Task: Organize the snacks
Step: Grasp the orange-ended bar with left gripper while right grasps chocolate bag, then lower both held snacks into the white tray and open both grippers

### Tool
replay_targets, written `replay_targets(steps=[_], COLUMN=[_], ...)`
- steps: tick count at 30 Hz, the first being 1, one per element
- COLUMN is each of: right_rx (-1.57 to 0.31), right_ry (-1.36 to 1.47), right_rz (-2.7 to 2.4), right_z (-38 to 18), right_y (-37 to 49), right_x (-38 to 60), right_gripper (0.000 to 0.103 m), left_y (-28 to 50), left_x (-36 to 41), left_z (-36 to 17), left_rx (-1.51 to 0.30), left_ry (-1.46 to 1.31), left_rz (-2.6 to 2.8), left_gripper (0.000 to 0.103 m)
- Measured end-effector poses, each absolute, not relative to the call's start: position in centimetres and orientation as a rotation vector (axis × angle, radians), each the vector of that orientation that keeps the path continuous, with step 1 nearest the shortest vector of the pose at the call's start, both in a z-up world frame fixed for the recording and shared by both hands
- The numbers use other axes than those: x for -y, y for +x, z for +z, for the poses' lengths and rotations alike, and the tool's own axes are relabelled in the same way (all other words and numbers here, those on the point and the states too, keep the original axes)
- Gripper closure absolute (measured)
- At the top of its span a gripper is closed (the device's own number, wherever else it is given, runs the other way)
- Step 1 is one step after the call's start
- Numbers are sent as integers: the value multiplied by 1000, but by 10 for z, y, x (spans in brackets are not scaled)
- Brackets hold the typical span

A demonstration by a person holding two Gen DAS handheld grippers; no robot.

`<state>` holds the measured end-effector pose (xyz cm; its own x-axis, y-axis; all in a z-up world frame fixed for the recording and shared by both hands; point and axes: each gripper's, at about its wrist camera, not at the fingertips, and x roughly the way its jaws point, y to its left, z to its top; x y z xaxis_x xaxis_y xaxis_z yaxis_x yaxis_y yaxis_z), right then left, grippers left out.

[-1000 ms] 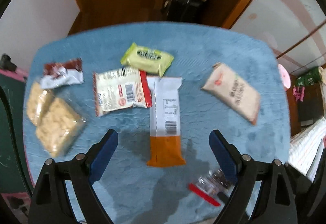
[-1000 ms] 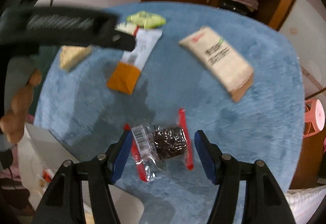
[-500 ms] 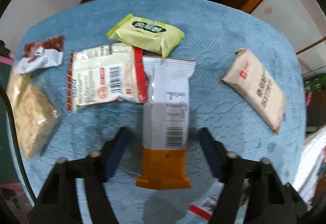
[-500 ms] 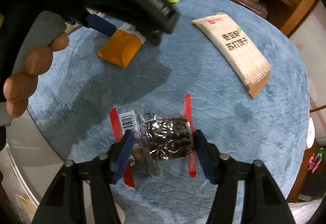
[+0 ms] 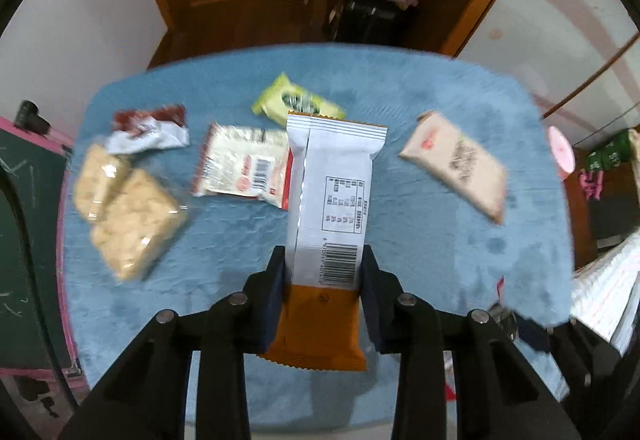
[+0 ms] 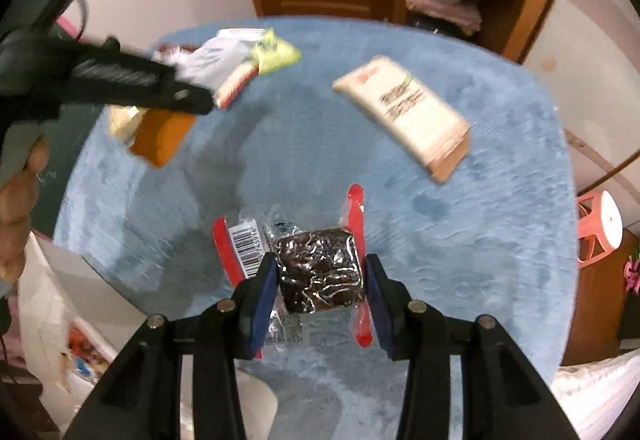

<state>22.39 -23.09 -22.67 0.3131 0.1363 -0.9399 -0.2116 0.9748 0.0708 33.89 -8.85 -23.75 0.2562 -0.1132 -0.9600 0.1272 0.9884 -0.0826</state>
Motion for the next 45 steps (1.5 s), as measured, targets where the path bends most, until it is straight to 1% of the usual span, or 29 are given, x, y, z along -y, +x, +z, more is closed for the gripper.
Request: replay_targets(steps=[7, 9, 14, 19, 25, 33, 45], right_rx=[-1096, -1049, -968, -918, -893, -922, -972], right_ry=[-3, 4, 9, 16, 22, 37, 44], right_rz=[195, 198, 206, 227, 257, 262, 214], right_z=[-151, -124, -82, -49, -35, -42, -57], right_y=[208, 197, 169, 136, 100, 60, 37], right_x=[235, 228, 216, 200, 181, 160, 151], right_gripper=[60, 60, 60, 60, 60, 60, 59], left_y=[287, 275, 221, 174, 126, 73, 56], left_x=[63, 54, 32, 13, -11, -35, -30], left_z=[-130, -110, -62, -38, -35, -61, -79], left_rx=[-1150, -1123, -1055, -1028, -1025, -1082, -1095], left_ry=[31, 36, 34, 36, 48, 57, 95], left_rz=[-226, -234, -251, -250, -233, -190, -173], left_gripper=[70, 70, 70, 69, 69, 69, 68])
